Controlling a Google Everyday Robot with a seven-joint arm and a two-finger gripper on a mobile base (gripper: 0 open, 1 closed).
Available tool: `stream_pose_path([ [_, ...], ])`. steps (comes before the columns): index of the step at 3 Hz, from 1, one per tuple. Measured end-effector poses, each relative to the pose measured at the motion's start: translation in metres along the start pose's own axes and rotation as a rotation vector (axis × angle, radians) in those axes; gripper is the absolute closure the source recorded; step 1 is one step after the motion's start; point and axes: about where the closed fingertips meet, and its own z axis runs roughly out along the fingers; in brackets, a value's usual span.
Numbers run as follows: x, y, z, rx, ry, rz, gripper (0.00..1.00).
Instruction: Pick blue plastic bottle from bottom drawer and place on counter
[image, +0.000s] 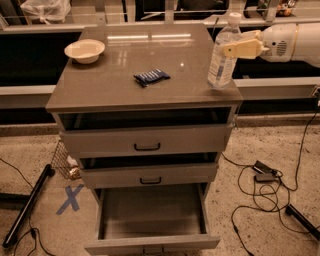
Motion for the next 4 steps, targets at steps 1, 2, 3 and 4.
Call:
stream_pose_path([
  [1, 0.011, -0.005, 0.013, 0.027, 0.002, -0.022, 0.74],
  [2, 0.027, -0.006, 0.017, 0.044, 0.005, -0.017, 0.5],
  [3, 0.028, -0.005, 0.021, 0.038, 0.006, -0.015, 0.27],
  [4, 0.029, -0.004, 0.026, 0.03, 0.007, -0.014, 0.0],
])
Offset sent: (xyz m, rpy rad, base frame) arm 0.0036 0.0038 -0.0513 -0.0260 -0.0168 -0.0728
